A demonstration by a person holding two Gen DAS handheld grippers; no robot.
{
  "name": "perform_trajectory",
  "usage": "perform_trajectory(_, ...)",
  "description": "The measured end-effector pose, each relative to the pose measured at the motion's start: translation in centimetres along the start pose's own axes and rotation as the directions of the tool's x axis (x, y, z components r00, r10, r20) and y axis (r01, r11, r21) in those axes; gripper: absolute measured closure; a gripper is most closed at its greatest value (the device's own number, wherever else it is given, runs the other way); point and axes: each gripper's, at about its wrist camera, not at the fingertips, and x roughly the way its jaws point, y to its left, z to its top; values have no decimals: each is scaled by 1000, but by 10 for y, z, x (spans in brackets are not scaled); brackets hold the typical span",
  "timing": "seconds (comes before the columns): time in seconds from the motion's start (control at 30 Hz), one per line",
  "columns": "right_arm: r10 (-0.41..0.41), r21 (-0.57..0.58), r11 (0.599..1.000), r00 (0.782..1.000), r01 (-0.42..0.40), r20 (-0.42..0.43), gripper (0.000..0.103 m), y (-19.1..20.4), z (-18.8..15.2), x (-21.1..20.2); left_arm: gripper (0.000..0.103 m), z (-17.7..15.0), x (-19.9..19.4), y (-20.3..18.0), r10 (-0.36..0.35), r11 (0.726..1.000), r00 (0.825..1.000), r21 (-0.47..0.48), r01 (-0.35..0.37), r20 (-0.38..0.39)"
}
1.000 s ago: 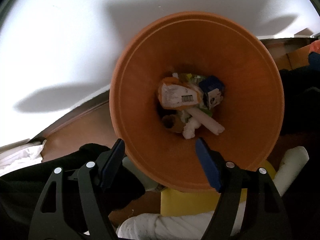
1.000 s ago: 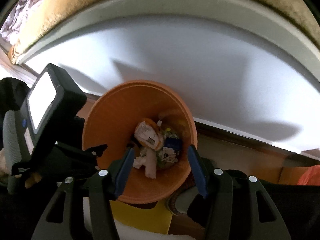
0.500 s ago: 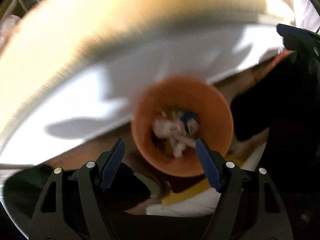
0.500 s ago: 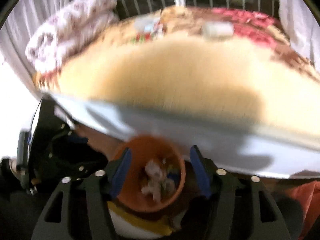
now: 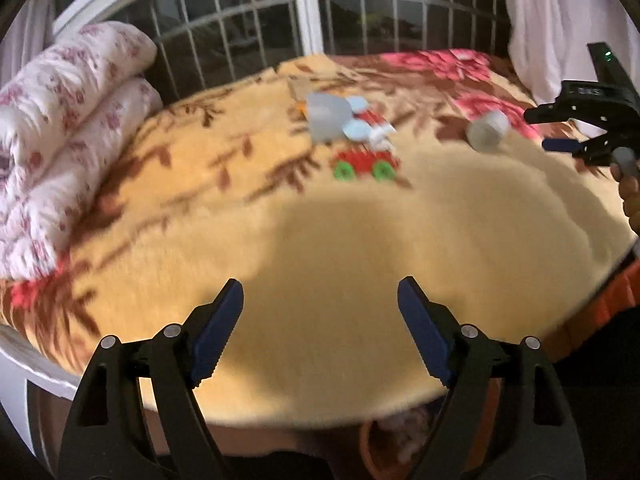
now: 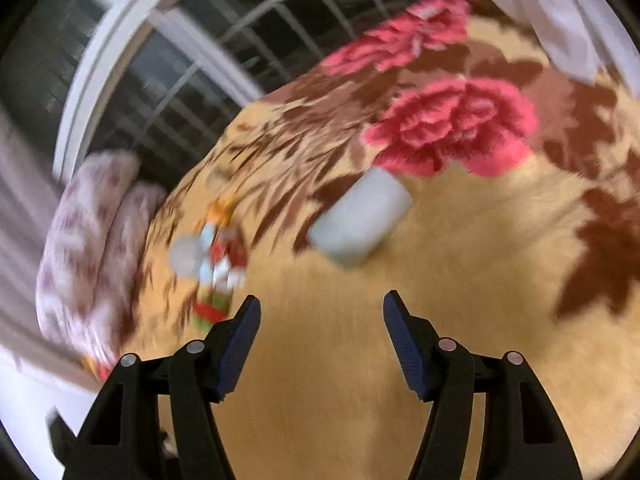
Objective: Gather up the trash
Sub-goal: 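Grasp the white paper cup with the right tool, then grasp the clear plastic bottle with the left tool while the right holds the cup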
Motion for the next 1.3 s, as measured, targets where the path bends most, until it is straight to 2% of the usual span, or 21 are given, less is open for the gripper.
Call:
perform_trajectory(0.1,-3,140,990,1000,7,-24,40,-14,21,28,25,9,17,4,4,1000,1000,-11,-4,-4)
perform_trajectory(0.2,-16,229,973,999,25,-42,40,-24,36,49,25,12,25,7,-18,1000,1000,-23,17,-17)
perform_trajectory(0.33,-41,286,956,997,60,-71,38,-22,53,76,25,12,36,9,-19,1000,1000,-23,18,-25)
perform_trajectory(0.4,-69,289,953,993,94,-96,43,-17,60,92,25,14,42,10,-22,999,999,-31,21,-38)
perform_trajectory(0.43,-117,264,954,988,139,-100,56,-12,63,101,25,14,45,12,-26,999,999,-36,25,-43)
perform_trajectory(0.5,-177,180,965,980,191,-91,56,1,64,109,25,17,49,14,-30,999,998,-45,27,-51)
perform_trajectory(0.57,-212,45,975,975,215,-66,56,19,58,111,25,21,53,18,-28,998,998,-52,25,-58)
perform_trajectory(0.67,-139,-40,989,990,139,3,56,31,43,94,25,34,61,24,-33,997,997,-71,28,-70)
perform_trajectory(0.73,-98,-141,983,989,114,114,56,45,23,67,25,45,67,27,-42,996,996,-87,36,-73)
perform_trajectory(0.8,-71,-222,967,973,121,220,56,55,-1,42,25,60,75,29,-55,994,996,-102,48,-69)
perform_trajectory(0.93,-4,-303,945,932,122,362,56,59,-43,9,25,92,96,36,-105,985,993,-145,97,-49)
perform_trajectory(1.0,25,-317,941,913,116,407,56,61,-54,1,25,108,110,40,-152,975,987,-170,142,-44)
perform_trajectory(1.07,50,-329,939,903,103,426,56,62,-60,-6,25,121,123,42,-191,966,981,-185,181,-38)
perform_trajectory(1.17,65,-371,920,886,124,458,56,64,-62,-14,25,135,135,41,-211,963,977,-175,203,-28)
perform_trajectory(1.23,66,-383,914,886,131,460,56,62,-63,-15,25,142,141,39,-230,962,973,-159,224,-20)
perform_trajectory(1.3,66,-379,918,895,119,441,56,59,-61,-12,25,148,146,37,-244,959,970,-154,239,-13)
